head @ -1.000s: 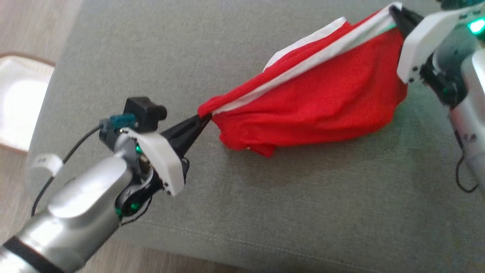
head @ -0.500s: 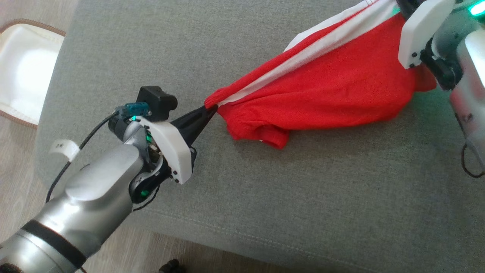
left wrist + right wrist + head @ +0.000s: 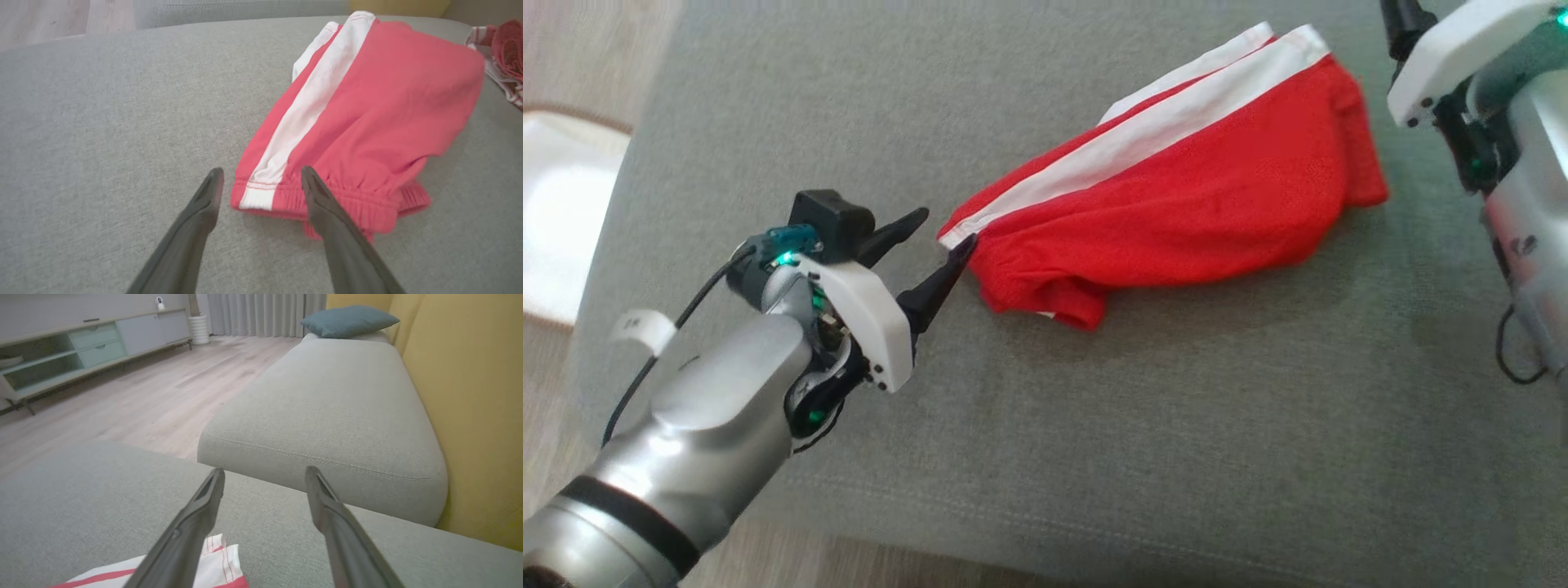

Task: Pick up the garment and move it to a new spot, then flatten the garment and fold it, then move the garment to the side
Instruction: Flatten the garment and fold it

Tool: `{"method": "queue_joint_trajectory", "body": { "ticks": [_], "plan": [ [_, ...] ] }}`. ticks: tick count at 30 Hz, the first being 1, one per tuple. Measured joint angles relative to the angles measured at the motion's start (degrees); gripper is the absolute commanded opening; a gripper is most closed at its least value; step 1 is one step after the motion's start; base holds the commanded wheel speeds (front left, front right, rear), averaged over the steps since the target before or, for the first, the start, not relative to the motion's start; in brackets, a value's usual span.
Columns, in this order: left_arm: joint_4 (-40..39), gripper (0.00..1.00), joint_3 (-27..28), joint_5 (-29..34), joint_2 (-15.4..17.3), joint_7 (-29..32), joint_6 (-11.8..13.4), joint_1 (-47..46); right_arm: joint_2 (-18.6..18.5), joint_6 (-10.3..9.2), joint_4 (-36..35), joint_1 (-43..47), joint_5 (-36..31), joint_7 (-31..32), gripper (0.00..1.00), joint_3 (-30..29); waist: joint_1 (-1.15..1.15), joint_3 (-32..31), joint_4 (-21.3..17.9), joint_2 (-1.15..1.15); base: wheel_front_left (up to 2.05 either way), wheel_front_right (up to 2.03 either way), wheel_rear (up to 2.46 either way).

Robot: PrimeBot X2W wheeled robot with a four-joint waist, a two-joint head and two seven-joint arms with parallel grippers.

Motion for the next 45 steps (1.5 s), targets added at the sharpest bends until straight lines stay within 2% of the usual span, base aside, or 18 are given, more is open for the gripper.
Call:
{"method": "queue_joint_trajectory", "body": {
  "ticks": [5,8,9,14,17,20,24,30,35,45],
  "plan": [
    [0.0,1.0,1.9,-1.1,0.8,-1.9,1.9,2.2,1.4,0.0,-0.9,4.1,3.1,-4.4,1.0,-0.6,0.0,-3.1,-2.5,0.0,0.0,0.0,0.0],
    [-1.2,1.0,4.7,-2.1,1.7,-3.9,4.4,3.9,1.5,0.0,-3.5,8.0,4.7,-6.8,1.0,-0.4,0.0,-5.9,-4.8,0.0,0.0,0.0,0.0],
    [-1.2,1.0,4.7,-2.1,1.7,-3.9,4.4,3.9,1.5,0.0,-3.5,8.0,4.7,-6.8,1.0,-0.4,0.0,-5.9,-4.8,0.0,0.0,0.0,0.0],
    [-4.8,1.0,10.1,-2.7,1.8,-5.1,7.9,6.8,1.4,0.0,-8.2,12.7,5.8,-8.6,1.0,-0.8,0.0,-9.7,-7.4,0.0,0.0,0.0,0.0],
    [-8.5,1.0,15.8,-2.0,1.7,-5.2,10.2,10.4,1.4,0.0,-11.2,16.4,5.7,-9.1,1.0,-1.9,0.0,-11.9,-8.9,0.0,0.0,0.0,0.0],
    [-12.6,1.0,22.0,1.2,1.1,-5.2,12.2,14.7,1.4,0.0,-14.4,20.8,4.2,-9.3,1.0,-4.0,0.0,-13.9,-10.3,0.0,0.0,0.0,0.0],
    [-16.7,1.0,29.3,5.7,-1.8,-5.3,13.8,22.1,1.9,0.0,-19.1,27.6,0.3,-9.4,1.0,-8.8,0.0,-16.1,-12.1,0.0,0.0,0.0,0.0],
    [-19.6,1.0,35.6,14.4,-5.6,-5.4,14.0,31.9,6.3,0.0,-26.0,39.9,-6.2,-9.4,1.0,-16.9,0.0,-18.3,-14.1,0.0,0.0,0.0,0.0],
    [-20.9,1.0,39.8,19.9,-9.0,-5.4,13.0,36.9,10.5,0.0,-30.9,47.8,-11.3,-9.1,1.0,-20.3,0.0,-18.8,-15.5,0.0,0.0,0.0,0.0],
    [-20.0,1.0,44.3,25.0,-12.6,-5.4,7.9,38.7,13.5,0.0,-39.6,51.2,-14.7,-3.8,1.0,-24.5,0.0,-17.8,-14.3,0.0,0.0,0.0,0.0]
  ]
}}
